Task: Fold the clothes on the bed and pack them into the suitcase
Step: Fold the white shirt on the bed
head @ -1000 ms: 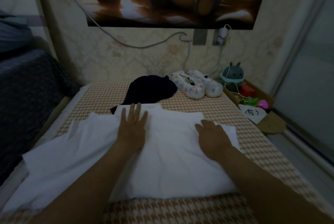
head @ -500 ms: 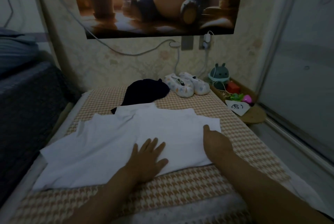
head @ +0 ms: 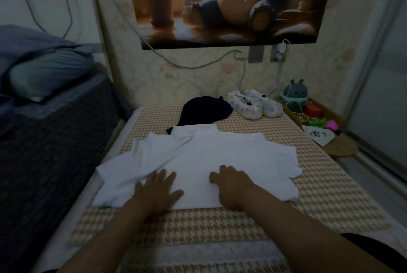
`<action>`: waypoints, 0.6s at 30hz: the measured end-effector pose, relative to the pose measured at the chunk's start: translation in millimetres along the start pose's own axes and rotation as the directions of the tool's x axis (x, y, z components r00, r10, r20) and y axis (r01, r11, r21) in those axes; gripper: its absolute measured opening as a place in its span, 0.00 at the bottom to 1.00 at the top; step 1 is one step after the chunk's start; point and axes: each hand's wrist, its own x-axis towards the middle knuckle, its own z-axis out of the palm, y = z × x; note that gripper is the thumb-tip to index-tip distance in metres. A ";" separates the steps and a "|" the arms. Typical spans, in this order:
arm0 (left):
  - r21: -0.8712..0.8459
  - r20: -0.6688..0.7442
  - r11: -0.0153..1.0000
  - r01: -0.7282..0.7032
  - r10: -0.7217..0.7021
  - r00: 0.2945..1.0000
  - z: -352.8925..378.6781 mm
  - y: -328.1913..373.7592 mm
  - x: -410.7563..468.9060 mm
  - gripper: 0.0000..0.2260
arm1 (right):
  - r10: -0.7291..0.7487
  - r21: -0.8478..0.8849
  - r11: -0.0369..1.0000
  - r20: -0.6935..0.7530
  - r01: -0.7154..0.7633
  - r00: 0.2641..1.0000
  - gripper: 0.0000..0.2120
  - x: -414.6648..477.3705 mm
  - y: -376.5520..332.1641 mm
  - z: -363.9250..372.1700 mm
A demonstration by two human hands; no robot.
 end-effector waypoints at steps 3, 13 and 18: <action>0.021 -0.153 1.000 -0.006 0.009 0.988 -15.1 -17.2 0.5 0.22 | 0.040 -0.090 0.995 -0.032 -0.043 0.999 0.18 18.6 -12.8 -10.2; -0.383 -0.413 0.922 -0.059 -0.114 0.903 -41.5 -96.1 65.1 0.10 | -0.046 0.277 0.951 -0.311 0.137 0.949 0.15 144.7 -64.2 -21.3; -0.387 -0.367 0.922 0.016 -0.169 0.915 -39.2 -107.8 108.6 0.10 | -0.060 0.223 0.966 -0.293 0.129 0.954 0.19 220.0 -72.9 -26.4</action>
